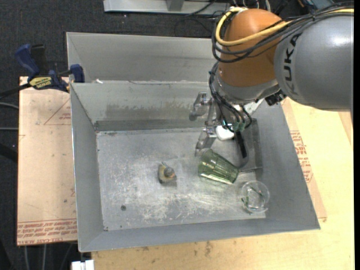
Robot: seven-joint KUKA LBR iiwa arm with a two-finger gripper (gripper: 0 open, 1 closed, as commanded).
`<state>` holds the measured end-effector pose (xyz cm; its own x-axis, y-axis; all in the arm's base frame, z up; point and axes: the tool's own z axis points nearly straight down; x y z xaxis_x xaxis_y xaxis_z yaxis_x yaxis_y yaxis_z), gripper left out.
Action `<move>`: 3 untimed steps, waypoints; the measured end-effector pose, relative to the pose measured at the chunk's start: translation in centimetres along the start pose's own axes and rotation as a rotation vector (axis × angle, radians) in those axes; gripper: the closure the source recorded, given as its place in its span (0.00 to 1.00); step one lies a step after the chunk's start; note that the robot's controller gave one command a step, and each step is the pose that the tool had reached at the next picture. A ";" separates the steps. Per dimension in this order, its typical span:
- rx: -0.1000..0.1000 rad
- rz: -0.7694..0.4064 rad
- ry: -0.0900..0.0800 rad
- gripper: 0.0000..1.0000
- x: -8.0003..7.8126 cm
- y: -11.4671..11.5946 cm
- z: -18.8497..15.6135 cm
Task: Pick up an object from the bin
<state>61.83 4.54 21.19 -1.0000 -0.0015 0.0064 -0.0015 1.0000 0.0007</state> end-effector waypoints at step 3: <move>0.000 -0.147 -0.003 0.00 3.4 3.7 7.5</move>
Offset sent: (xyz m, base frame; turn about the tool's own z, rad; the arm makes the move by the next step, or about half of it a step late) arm -0.0692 0.0457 -0.1419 -0.2032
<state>58.42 8.20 13.76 -0.9891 -0.1475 0.0030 -0.1475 0.9891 0.0012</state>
